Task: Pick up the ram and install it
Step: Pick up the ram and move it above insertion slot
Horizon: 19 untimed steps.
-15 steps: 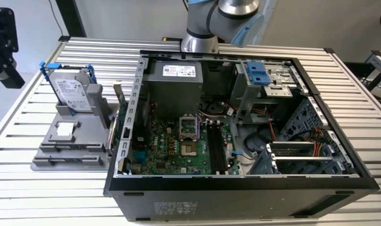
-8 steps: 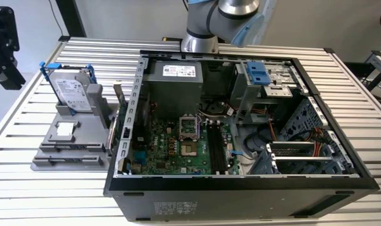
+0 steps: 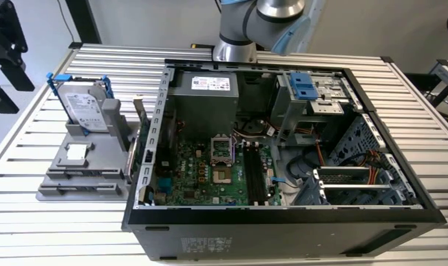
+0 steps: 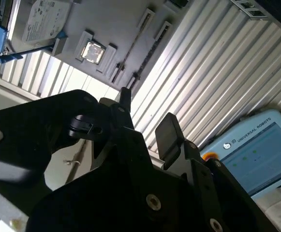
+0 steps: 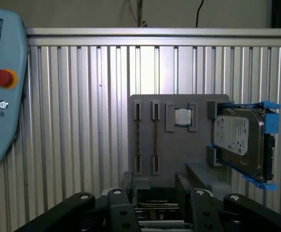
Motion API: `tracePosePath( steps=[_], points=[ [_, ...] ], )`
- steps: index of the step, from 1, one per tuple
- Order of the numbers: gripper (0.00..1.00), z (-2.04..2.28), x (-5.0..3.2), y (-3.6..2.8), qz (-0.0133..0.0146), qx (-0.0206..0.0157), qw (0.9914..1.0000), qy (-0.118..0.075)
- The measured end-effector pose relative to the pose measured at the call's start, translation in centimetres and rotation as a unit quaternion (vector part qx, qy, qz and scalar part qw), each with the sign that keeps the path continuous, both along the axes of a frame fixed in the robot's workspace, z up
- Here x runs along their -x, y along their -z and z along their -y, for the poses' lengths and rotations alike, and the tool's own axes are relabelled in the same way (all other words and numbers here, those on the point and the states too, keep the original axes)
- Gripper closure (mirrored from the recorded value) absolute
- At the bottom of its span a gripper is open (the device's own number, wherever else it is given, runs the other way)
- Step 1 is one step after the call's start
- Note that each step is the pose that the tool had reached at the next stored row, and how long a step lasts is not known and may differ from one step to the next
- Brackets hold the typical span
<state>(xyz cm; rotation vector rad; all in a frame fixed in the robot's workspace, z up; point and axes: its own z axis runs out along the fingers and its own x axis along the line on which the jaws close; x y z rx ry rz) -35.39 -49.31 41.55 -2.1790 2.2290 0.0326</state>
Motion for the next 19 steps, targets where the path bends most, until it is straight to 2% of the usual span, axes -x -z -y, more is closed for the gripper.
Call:
tracePosePath(
  steps=[2,6,7,13,19],
  points=[
    [0.00,0.00,0.00,0.01,0.0000,-0.0002,1.00000,0.000],
    [0.00,0.00,-0.01,0.31,0.0001,-0.0087,0.99996,0.000],
    [0.00,0.00,-0.01,0.47,0.0001,-0.0092,0.99996,0.000],
    [0.00,0.00,-0.04,1.53,0.0000,-0.0093,0.99996,-0.001],
    [0.00,-0.11,-0.04,1.61,0.0002,-0.0083,0.99996,-0.001]
  ],
)
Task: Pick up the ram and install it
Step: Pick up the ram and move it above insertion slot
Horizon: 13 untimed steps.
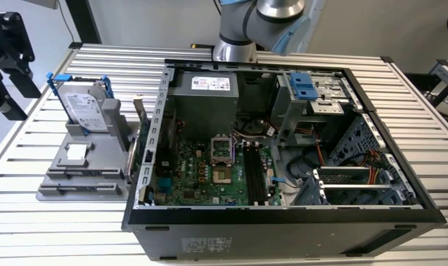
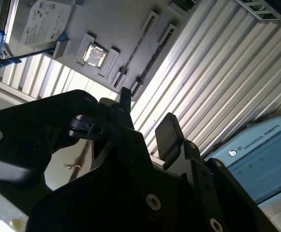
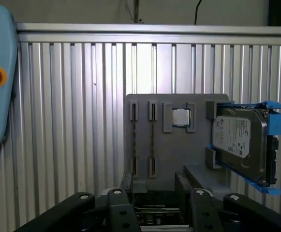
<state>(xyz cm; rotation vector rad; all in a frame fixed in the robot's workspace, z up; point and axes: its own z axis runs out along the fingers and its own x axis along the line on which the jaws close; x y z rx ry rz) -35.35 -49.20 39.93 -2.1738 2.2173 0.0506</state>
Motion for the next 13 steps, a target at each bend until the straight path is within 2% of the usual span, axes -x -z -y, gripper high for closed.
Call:
tracePosePath(
  steps=[10,11,12,13],
  points=[
    [0.00,-0.11,0.00,1.66,0.0001,0.0005,0.99999,0.005],
    [0.00,-0.21,0.00,2.89,0.0001,0.0005,0.99998,0.006],
    [0.00,-0.30,0.00,3.68,0.0001,0.0005,0.99998,0.006],
    [0.00,-0.33,0.00,3.96,0.0001,0.0005,0.99998,0.006]
  ],
)
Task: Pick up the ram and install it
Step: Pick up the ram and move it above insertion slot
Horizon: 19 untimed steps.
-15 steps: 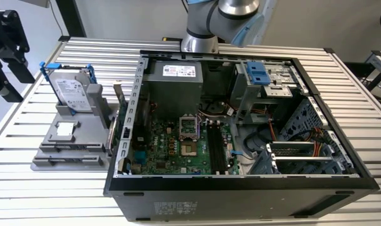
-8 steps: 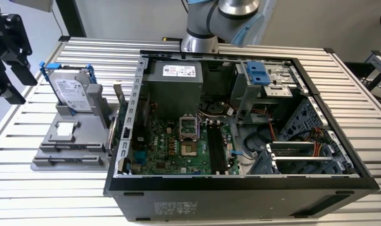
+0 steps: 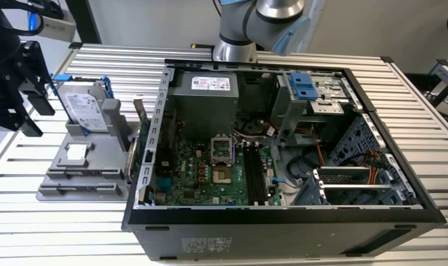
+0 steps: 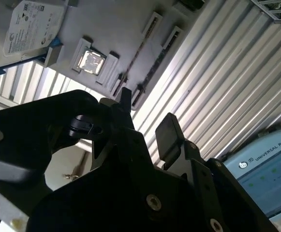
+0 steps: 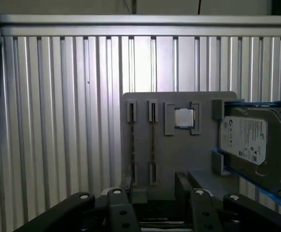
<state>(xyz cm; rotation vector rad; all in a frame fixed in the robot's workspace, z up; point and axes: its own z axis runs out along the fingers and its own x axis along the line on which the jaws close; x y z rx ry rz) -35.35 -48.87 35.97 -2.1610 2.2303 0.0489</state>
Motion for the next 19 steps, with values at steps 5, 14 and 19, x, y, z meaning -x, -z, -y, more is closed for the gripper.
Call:
tracePosePath(
  steps=[5,14,19],
  points=[
    [0.00,-0.03,0.00,0.90,0.0000,0.0000,1.00000,0.000],
    [0.00,-0.02,0.00,1.43,0.0000,0.0000,1.00000,0.000],
    [0.00,-0.03,0.00,2.35,0.0001,0.0000,1.00000,0.000]
  ],
)
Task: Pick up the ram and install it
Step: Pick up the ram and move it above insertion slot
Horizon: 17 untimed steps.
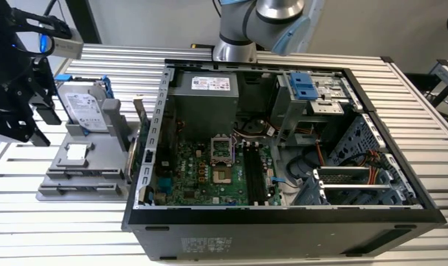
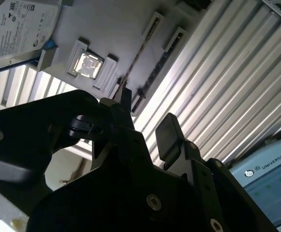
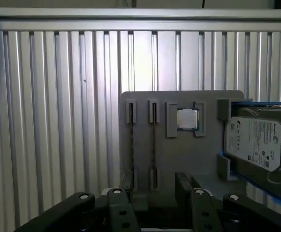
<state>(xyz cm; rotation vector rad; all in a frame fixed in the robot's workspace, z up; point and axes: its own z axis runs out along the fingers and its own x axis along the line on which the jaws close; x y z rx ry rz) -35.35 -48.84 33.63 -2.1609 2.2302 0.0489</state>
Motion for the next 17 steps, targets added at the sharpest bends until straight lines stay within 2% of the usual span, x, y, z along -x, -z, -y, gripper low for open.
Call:
tracePosePath(
  steps=[17],
  points=[
    [0.00,0.07,-0.07,3.10,0.0000,0.0000,1.00000,0.000]
  ],
)
